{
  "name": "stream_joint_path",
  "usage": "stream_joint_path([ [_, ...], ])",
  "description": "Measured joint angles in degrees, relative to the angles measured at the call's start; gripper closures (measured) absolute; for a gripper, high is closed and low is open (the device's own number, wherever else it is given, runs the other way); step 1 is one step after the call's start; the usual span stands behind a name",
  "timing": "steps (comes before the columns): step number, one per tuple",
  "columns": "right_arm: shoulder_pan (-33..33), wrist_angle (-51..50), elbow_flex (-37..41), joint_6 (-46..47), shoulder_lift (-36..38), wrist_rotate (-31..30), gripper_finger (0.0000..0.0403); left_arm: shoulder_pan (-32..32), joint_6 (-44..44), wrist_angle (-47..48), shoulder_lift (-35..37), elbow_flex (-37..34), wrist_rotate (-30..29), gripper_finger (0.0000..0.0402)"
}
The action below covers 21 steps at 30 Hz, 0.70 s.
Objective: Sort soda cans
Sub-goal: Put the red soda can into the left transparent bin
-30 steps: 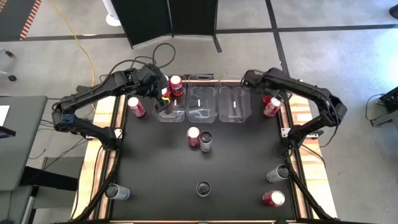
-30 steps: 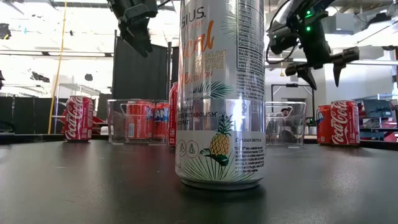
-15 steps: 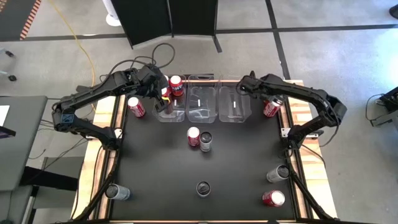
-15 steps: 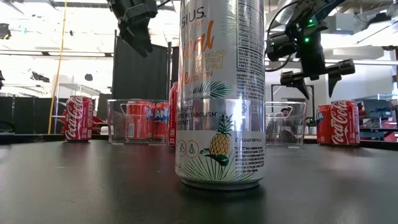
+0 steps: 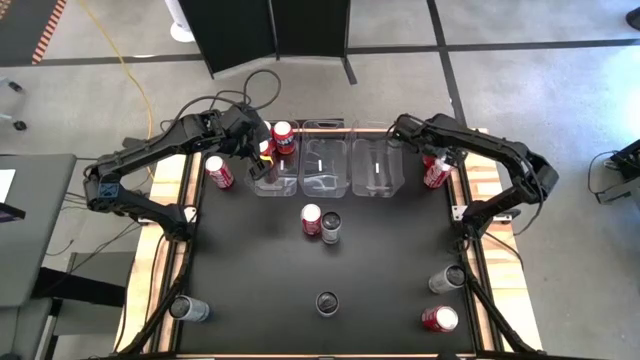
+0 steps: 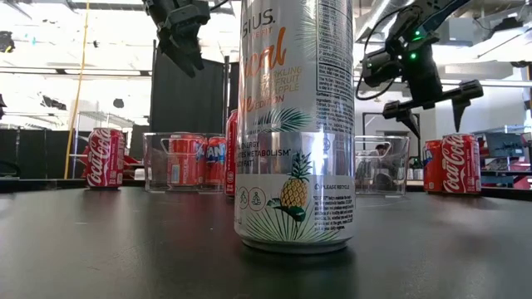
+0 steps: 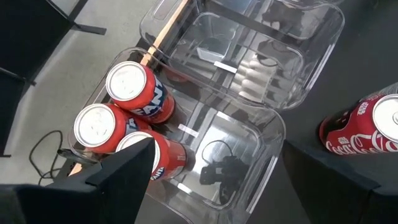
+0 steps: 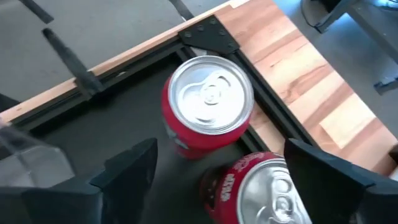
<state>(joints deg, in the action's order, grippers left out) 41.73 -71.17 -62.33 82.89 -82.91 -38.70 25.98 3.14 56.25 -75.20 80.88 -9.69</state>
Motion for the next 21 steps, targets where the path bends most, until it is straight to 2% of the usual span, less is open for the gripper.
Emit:
stream_joint_path([
  [5, 1.02, -0.5, 0.0, 3.9, 0.0, -0.72, 0.0006, -0.02, 0.04, 0.0, -0.02, 0.0, 0.0, 0.0056],
  [14, 4.82, 2.16, 0.0, 3.93, -0.84, -0.83, 0.0004, 0.0, 0.73, -0.3, 0.0, 0.0, 0.0, 0.0056],
  [21, 4.97, 4.67, 0.0, 2.62, -4.96, -0.4, 0.0004, 0.36, 0.52, -0.5, 0.0, 0.0, 0.0, 0.0056],
])
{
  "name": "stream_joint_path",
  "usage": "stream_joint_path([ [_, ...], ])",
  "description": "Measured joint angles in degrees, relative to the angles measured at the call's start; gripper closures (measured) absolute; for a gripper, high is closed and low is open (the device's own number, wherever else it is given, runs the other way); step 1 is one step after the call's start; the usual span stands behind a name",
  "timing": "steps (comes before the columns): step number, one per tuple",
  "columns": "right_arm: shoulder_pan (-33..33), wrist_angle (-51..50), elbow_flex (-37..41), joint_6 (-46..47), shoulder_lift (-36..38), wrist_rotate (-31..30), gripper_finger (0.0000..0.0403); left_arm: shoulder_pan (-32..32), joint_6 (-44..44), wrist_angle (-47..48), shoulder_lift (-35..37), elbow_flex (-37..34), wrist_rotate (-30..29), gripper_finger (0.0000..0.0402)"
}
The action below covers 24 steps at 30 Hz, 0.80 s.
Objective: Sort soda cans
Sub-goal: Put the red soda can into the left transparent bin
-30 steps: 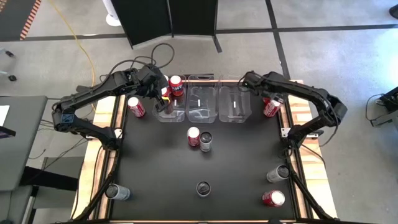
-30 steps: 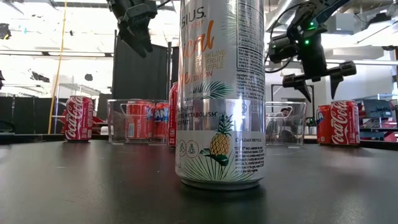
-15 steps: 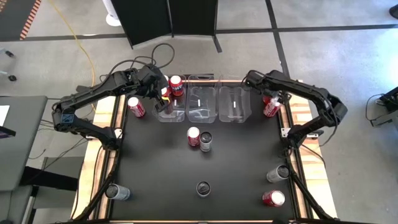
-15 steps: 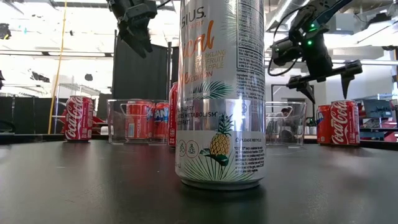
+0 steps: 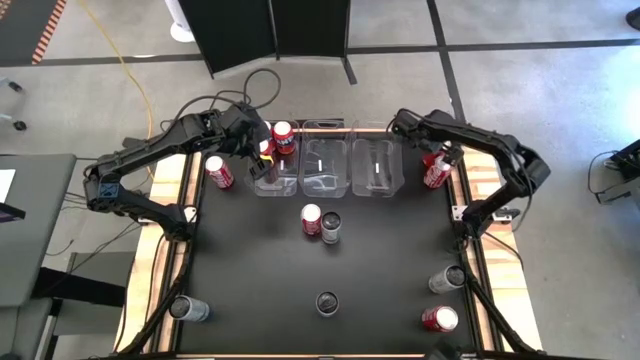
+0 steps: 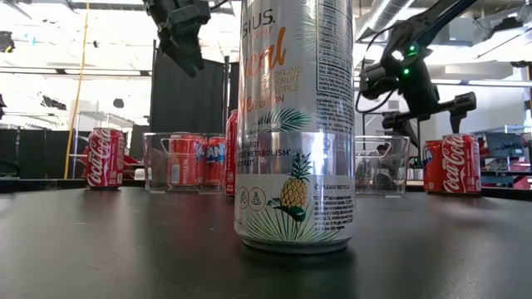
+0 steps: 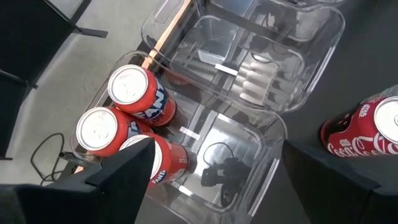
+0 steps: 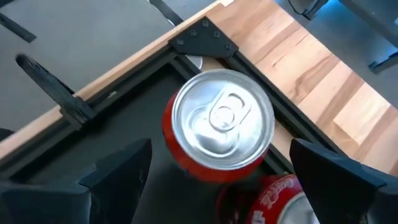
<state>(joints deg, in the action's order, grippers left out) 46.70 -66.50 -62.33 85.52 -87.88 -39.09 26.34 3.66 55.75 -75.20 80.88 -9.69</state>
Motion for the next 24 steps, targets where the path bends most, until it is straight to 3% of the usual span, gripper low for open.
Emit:
stream_joint_path([
  [11, -0.2, -0.43, -0.16, 0.13, -5.03, -1.93, 0.0025, 0.4, -0.42, 0.14, 0.0, 0.0, 0.0, 0.0056],
  [24, 0.22, -0.4, -0.2, -0.47, -5.0, -2.51, 0.0169, 1.91, -1.08, -0.2, 0.0, 0.0, -0.02, 0.0056],
])
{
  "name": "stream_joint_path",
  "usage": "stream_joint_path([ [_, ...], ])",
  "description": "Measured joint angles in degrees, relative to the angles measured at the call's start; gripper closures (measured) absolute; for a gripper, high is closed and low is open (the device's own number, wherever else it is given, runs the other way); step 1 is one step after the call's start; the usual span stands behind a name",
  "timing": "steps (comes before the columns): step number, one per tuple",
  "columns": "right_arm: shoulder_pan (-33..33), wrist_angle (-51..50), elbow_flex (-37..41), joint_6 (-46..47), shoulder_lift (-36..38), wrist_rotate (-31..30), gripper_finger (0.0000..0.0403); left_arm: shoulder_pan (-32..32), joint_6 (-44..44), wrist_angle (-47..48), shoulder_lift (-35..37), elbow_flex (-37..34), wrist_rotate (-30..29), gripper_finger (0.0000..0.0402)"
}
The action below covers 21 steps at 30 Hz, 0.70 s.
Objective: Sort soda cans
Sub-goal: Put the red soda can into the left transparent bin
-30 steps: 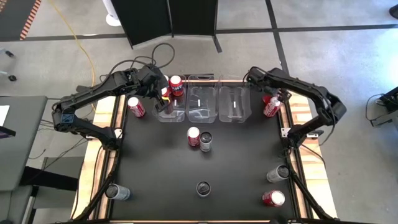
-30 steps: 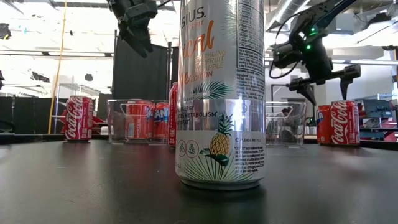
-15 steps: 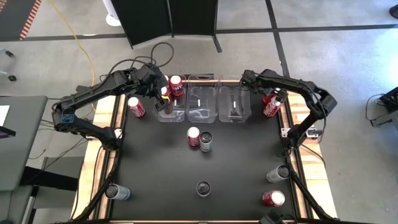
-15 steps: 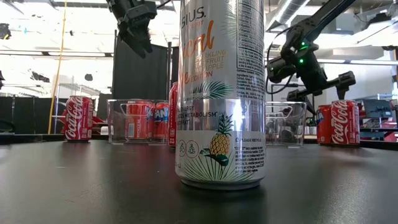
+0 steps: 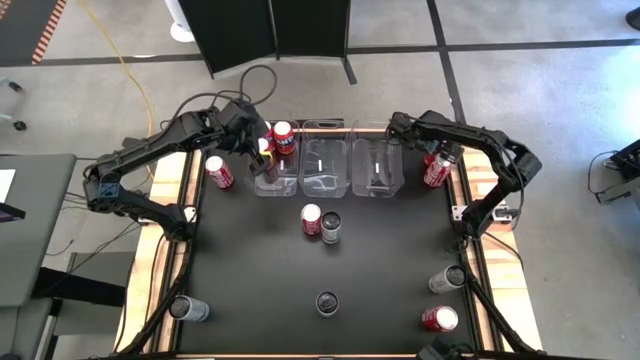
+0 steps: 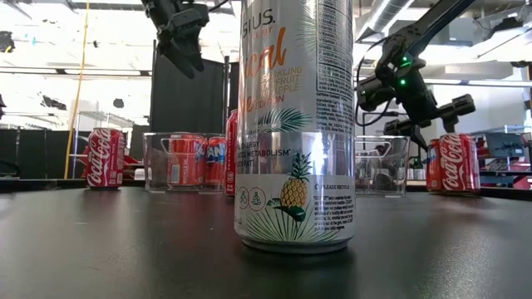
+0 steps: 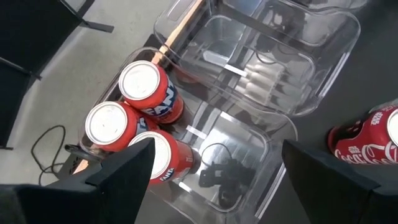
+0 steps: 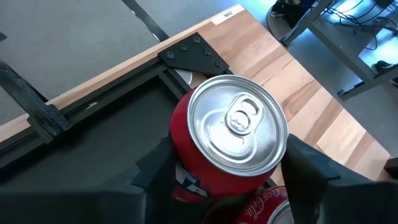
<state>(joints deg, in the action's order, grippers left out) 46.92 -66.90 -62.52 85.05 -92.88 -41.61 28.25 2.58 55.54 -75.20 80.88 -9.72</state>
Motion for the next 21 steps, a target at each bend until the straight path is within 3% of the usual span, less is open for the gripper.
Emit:
stream_joint_path([
  [3, -0.2, 0.42, 0.0, -1.86, 0.02, 0.09, 0.017, 0.31, -0.28, 0.0, -0.01, 0.0, -0.02, 0.0056],
  [12, -2.13, -0.8, 0.17, -3.03, -0.13, 0.6, 0.0092, 0.33, -0.69, -0.02, 0.0, 0.0, -0.02, 0.0056],
  [21, -1.77, -4.17, 0.2, 0.32, -0.2, 0.74, 0.0053, 0.31, -1.98, 0.0, 0.0, 0.0, -0.03, 0.0056],
])
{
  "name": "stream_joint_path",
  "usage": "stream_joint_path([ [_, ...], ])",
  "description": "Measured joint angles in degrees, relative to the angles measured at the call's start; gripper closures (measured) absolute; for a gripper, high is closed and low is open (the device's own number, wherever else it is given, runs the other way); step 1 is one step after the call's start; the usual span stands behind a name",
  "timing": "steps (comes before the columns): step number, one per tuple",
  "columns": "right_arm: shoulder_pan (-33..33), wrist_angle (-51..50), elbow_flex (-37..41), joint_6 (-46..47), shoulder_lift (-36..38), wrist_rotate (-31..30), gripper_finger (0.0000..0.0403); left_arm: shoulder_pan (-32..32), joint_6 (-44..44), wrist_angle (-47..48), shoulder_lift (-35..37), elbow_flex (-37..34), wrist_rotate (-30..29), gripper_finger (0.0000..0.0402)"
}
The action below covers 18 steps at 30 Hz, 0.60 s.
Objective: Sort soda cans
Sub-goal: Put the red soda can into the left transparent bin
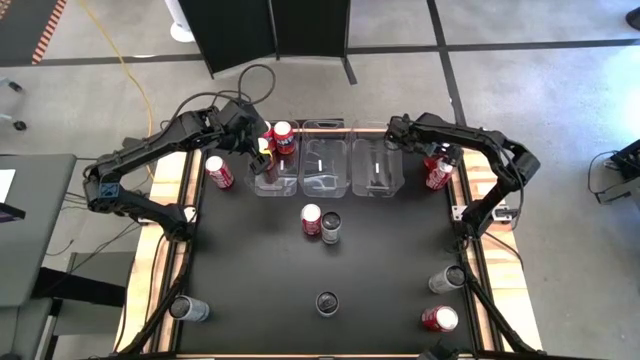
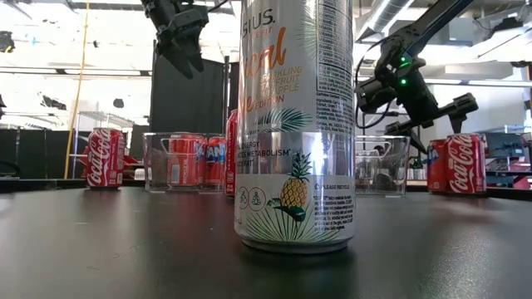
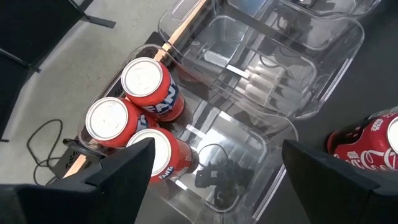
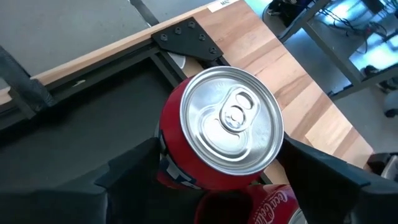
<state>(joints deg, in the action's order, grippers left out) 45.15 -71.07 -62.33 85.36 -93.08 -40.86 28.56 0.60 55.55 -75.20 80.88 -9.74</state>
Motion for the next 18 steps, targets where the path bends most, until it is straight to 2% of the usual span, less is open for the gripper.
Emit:
stream_joint_path([
  [12, 1.53, 0.05, -0.02, 2.21, 0.01, 0.17, 0.0048, 0.1, -0.66, 0.0, 0.0, 0.0, -0.02, 0.0056],
  [18, -2.1, 0.26, 0.04, -2.12, 0.02, 1.04, 0.0049, 1.32, -0.87, 0.0, 0.0, 0.0, -0.06, 0.0056],
])
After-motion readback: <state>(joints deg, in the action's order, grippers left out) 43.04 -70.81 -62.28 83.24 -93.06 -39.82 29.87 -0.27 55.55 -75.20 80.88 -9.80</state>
